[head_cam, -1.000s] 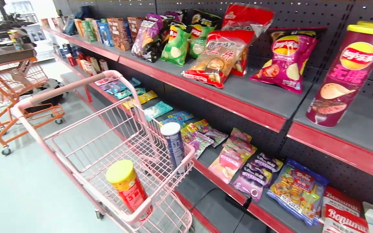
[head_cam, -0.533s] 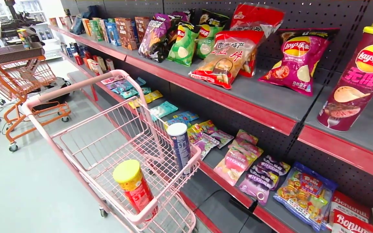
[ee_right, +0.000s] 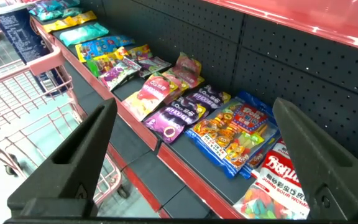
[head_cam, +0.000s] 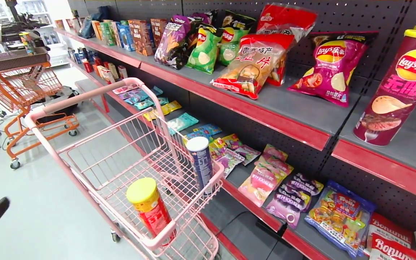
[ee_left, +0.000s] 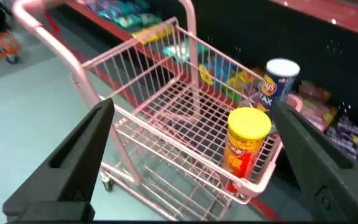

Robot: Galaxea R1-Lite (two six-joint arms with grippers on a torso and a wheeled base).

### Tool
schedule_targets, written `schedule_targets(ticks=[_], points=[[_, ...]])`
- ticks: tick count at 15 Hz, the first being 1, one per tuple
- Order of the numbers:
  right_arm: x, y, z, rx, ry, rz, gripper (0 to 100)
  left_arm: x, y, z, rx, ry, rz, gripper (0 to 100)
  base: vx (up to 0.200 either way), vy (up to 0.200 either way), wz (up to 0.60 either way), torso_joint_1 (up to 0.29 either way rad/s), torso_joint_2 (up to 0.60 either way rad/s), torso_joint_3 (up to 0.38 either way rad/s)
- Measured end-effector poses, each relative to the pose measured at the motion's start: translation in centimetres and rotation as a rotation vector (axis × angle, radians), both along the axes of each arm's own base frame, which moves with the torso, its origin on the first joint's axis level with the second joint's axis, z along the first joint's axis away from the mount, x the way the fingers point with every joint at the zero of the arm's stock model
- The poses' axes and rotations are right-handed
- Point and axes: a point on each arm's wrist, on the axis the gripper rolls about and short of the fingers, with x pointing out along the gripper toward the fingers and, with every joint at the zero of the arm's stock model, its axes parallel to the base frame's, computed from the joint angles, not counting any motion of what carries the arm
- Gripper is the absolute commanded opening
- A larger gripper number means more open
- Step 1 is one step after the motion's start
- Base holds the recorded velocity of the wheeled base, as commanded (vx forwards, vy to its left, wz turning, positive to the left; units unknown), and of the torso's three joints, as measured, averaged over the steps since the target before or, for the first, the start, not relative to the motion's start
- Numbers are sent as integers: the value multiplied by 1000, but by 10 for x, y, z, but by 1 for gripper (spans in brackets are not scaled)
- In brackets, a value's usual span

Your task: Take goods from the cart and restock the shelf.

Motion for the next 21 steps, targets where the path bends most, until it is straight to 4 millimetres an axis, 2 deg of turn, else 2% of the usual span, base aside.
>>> schedule_targets(ticks=[2, 4, 7, 11, 15, 18, 21], points=[[0, 0, 0, 0, 0, 0, 100, 42, -4, 1, -1, 87, -76, 100, 0, 0, 0, 0, 0, 0], [0, 0, 0, 0, 0, 0, 100, 77, -10, -11, -11, 177, -178, 100, 0, 0, 0, 0, 0, 0], [0, 0, 0, -1, 0, 0, 100, 113, -19, -32, -22, 291, -283, 100, 0, 0, 0, 0, 0, 0], [0, 0, 0, -2, 0, 1, 100, 140, -34, -57, -22, 395, -371, 100, 0, 0, 0, 0, 0, 0], [0, 0, 0, -2, 0, 2, 100, 163, -59, -76, -2, 393, -465, 100, 0, 0, 0, 0, 0, 0], [0, 0, 0, -2, 0, 2, 100, 168, -78, -93, 21, 386, -519, 100, 0, 0, 0, 0, 0, 0], [0, 0, 0, -1, 0, 2, 100, 163, -84, -109, 36, 445, -533, 100, 0, 0, 0, 0, 0, 0]])
